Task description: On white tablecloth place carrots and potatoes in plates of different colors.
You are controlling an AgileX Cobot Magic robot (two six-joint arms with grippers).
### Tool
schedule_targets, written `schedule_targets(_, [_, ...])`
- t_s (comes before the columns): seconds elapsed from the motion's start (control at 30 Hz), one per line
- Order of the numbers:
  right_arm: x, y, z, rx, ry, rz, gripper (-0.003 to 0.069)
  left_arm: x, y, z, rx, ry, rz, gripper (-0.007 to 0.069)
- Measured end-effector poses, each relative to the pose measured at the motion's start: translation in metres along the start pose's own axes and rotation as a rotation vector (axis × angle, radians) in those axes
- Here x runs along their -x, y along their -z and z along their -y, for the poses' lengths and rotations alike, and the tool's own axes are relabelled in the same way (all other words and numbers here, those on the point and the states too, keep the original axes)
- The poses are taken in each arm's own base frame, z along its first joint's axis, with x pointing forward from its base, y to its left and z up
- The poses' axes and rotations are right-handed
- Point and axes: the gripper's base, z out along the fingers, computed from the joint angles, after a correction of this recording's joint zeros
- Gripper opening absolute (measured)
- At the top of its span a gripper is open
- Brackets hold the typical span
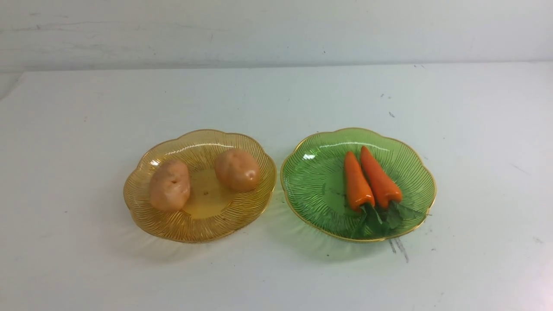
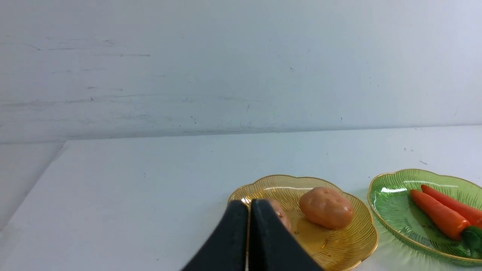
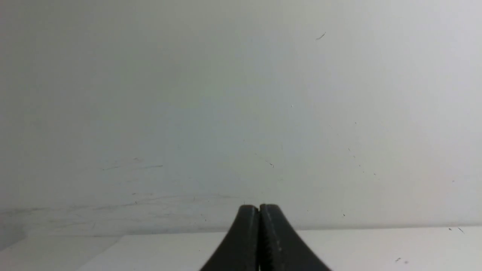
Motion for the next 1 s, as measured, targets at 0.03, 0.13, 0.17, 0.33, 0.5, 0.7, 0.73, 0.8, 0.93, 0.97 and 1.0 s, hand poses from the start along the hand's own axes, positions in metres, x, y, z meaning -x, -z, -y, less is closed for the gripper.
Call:
schedule_targets(0.03, [0.000,0.000,0.000,0.000,0.000,0.000,-0.0015,0.000,0.000,0.000,0.000,0.000,-0.002,-0.0003])
schedule_targets(0.13, [0.000,0.000,0.000,0.000,0.000,-0.001,-0.0015,-0.001,0.000,0.000,0.001,0.000,-0.007,-0.0003])
schedule_targets(0.17, [0.000,0.000,0.000,0.000,0.000,-0.001,-0.0015,-0.001,0.000,0.000,0.002,0.000,-0.009,-0.0003])
schedule_targets(0.33, [0.000,0.000,0.000,0.000,0.000,-0.001,-0.0015,-0.002,0.000,0.000,0.005,0.000,-0.026,-0.0003])
schedule_targets(0.5, [0.000,0.000,0.000,0.000,0.000,-0.001,-0.0015,-0.002,0.000,0.000,0.005,0.000,-0.026,-0.0003])
schedule_targets(0.7, [0.000,0.000,0.000,0.000,0.001,-0.003,-0.0015,-0.011,-0.011,0.001,-0.001,0.000,-0.024,-0.0003])
schedule_targets(0.73, [0.000,0.000,0.000,0.000,0.001,-0.004,-0.0015,-0.013,-0.014,0.002,-0.007,0.000,-0.013,-0.0003])
schedule_targets(0.8, [0.000,0.000,0.000,0.000,0.001,-0.004,-0.0015,-0.028,-0.032,0.005,-0.010,-0.026,0.001,-0.0003])
schedule_targets(0.93, [0.000,0.000,0.000,0.000,0.001,-0.004,-0.0015,-0.063,-0.059,0.009,0.014,-0.052,-0.028,-0.0003])
schedule_targets(0.97, [0.000,0.000,0.000,0.000,0.001,-0.004,-0.0015,-0.069,-0.063,0.009,0.027,-0.048,-0.027,-0.0003])
schedule_targets(1.0, [0.000,0.000,0.000,0.000,0.001,-0.004,-0.0015,-0.081,-0.070,0.009,0.042,-0.054,-0.046,-0.0003])
